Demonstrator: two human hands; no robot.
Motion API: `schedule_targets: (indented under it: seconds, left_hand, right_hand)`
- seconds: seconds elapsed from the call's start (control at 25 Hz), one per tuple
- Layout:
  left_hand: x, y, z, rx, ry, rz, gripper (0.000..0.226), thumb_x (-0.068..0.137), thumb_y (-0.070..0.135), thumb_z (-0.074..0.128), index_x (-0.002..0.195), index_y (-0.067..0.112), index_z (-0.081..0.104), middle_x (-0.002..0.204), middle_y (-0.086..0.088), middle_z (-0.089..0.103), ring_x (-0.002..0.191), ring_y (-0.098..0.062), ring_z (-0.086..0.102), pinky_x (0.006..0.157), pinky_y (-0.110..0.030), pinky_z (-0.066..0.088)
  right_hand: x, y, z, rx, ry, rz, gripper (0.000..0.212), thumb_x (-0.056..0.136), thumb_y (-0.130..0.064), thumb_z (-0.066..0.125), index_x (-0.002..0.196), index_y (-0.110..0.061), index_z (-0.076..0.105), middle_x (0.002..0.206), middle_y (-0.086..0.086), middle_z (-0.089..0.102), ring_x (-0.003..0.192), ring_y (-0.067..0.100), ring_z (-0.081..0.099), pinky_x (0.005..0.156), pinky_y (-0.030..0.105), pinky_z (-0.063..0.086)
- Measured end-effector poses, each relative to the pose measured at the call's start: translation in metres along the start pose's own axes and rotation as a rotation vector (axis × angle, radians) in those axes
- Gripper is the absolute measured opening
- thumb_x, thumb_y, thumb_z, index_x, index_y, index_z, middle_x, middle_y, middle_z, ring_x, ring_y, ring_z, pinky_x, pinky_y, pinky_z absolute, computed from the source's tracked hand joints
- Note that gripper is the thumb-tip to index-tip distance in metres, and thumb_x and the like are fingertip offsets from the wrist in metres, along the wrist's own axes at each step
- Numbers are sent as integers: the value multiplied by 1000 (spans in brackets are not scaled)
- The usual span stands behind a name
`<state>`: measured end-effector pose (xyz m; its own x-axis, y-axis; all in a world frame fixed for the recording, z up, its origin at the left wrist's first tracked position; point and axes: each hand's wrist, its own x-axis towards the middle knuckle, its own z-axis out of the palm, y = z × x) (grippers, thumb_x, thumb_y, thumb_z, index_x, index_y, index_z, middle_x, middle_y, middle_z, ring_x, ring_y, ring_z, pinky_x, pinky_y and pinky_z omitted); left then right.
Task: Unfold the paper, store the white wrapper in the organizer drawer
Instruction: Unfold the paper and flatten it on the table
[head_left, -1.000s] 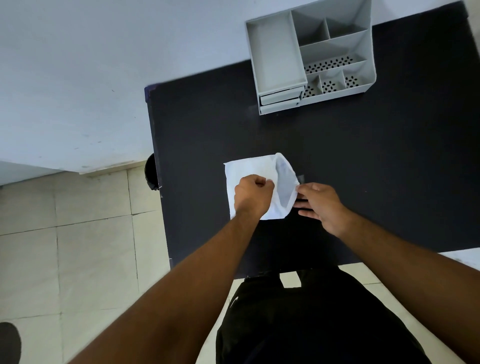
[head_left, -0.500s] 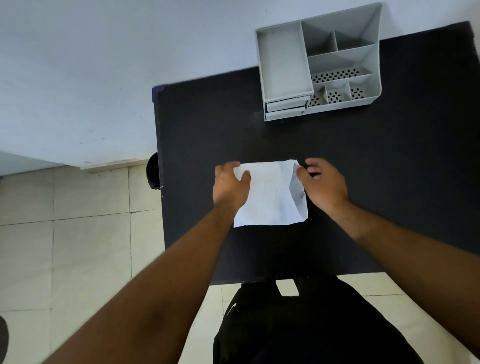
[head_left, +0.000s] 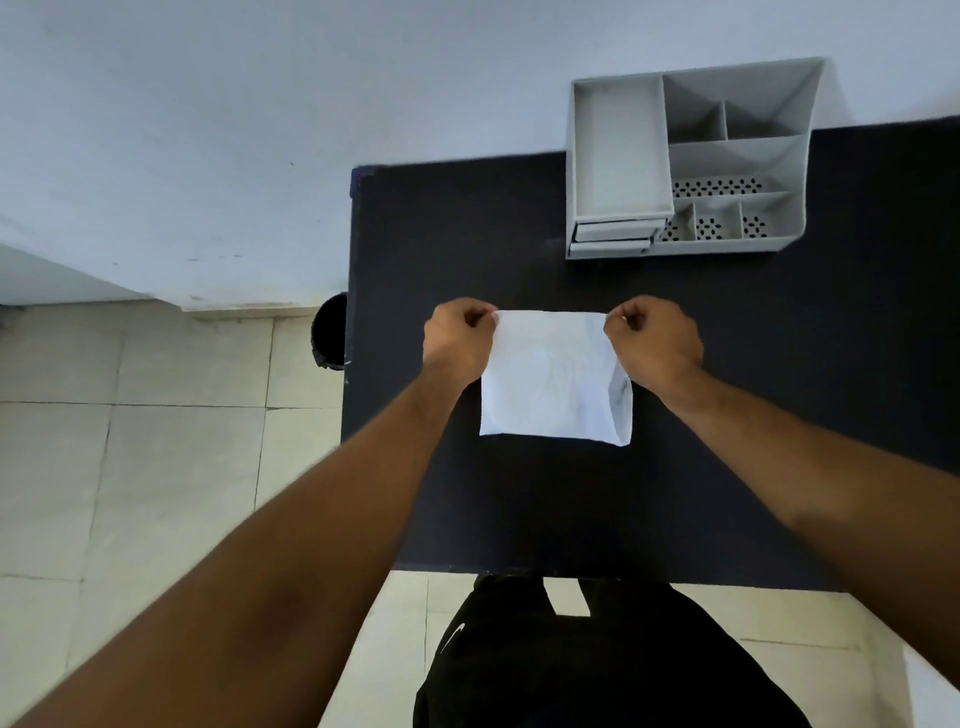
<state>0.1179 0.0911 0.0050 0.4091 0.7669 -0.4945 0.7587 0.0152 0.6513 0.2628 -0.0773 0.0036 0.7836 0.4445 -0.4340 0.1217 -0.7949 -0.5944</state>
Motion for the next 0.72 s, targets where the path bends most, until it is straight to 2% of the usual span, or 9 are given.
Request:
schedule_targets:
  seconds: [0.12, 0.2, 0.28, 0.36, 0.48, 0.56, 0.64, 0.72]
  left_hand:
    - [-16, 13, -30, -104, 80, 133, 12, 98, 23, 62, 104, 20, 72, 93, 12, 68, 84, -4, 64, 64, -10, 47]
    - [-29, 15, -43, -122, 159, 233, 9, 94, 22, 64, 98, 21, 72, 89, 10, 69, 79, -4, 64, 64, -13, 49]
    - [-44, 4, -49, -85, 218, 337, 4, 87, 22, 66, 90, 22, 70, 82, 9, 68, 69, -5, 62, 61, -16, 52]
    - [-58, -20, -46, 44, 179, 412, 5, 82, 23, 69, 84, 25, 65, 78, 9, 64, 64, -6, 59, 59, -20, 50]
    - [-79, -71, -34, 335, -20, 431, 7, 80, 27, 68, 79, 23, 63, 82, 9, 62, 69, -12, 60, 64, -29, 53]
    - [-88, -96, -27, 435, -126, 379, 9, 82, 30, 67, 82, 22, 65, 85, 9, 62, 72, -12, 60, 66, -30, 53]
    - [-89, -105, -21, 412, -139, 306, 10, 84, 33, 67, 86, 23, 67, 88, 9, 64, 74, -10, 60, 67, -28, 53]
    - [-83, -102, -15, 346, -123, 255, 12, 86, 34, 66, 93, 25, 68, 92, 10, 65, 78, -9, 62, 70, -28, 54]
  right_hand:
    - [-13, -15, -13, 67, 209, -276, 15, 89, -33, 57, 90, -25, 69, 87, -7, 70, 89, 19, 64, 80, 42, 55]
    - [-31, -20, -18, 50, 310, -476, 11, 89, -27, 60, 87, -20, 69, 87, -4, 70, 88, 16, 59, 81, 33, 48]
    - [-53, -14, -16, -26, 333, -656, 5, 87, -21, 65, 85, -17, 67, 88, -2, 68, 89, 17, 57, 83, 32, 43]
    - [-72, 10, -9, -145, 245, -768, 4, 83, -18, 68, 83, -14, 68, 91, 1, 67, 94, 20, 57, 86, 35, 43]
    - [-96, 65, 7, -361, 12, -804, 14, 81, -30, 62, 84, -18, 69, 99, 0, 66, 102, 23, 61, 92, 37, 43]
    - [-107, 88, 15, -425, -97, -760, 18, 81, -35, 62, 89, -21, 70, 103, -2, 65, 106, 23, 61, 94, 35, 43]
    - [-112, 93, 19, -412, -122, -695, 18, 83, -35, 64, 94, -22, 70, 106, -3, 64, 107, 20, 60, 93, 32, 41]
    - [-109, 87, 23, -393, -73, -623, 19, 85, -31, 67, 102, -22, 70, 110, -2, 65, 107, 21, 60, 90, 33, 44]
